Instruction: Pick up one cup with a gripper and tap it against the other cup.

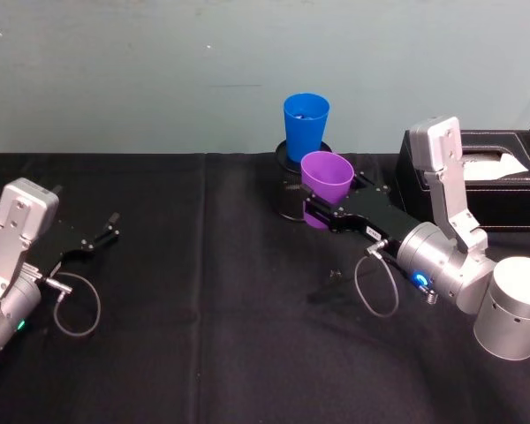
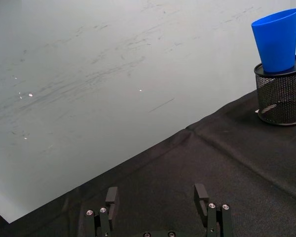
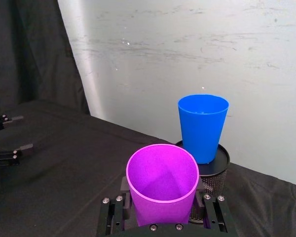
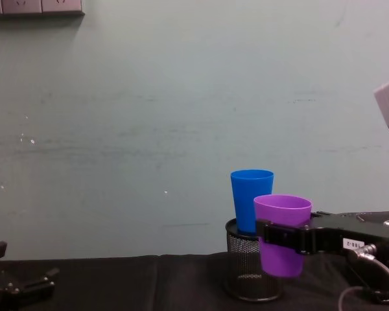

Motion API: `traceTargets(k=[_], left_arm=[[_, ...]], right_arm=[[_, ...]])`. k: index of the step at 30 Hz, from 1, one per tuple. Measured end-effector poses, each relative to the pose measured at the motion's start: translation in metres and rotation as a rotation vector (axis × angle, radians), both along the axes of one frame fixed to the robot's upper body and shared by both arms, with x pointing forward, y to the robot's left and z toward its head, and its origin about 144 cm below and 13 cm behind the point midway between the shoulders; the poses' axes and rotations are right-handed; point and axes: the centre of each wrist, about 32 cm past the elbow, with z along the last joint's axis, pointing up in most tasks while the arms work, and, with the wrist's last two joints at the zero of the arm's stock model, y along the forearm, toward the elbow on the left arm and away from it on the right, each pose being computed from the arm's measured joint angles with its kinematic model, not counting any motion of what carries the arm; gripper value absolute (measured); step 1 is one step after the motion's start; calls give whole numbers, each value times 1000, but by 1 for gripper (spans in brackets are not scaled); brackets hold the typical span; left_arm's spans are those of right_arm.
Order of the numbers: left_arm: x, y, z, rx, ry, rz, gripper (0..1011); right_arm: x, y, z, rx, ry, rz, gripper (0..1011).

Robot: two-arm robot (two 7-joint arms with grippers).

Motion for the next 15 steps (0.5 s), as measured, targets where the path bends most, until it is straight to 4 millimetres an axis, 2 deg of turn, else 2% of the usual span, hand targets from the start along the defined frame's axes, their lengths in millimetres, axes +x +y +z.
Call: traceTargets(k=[15], left_arm=[[0, 0, 0, 0, 0, 0, 1000]], right_arm=[[0, 0, 0, 0, 0, 0, 723]])
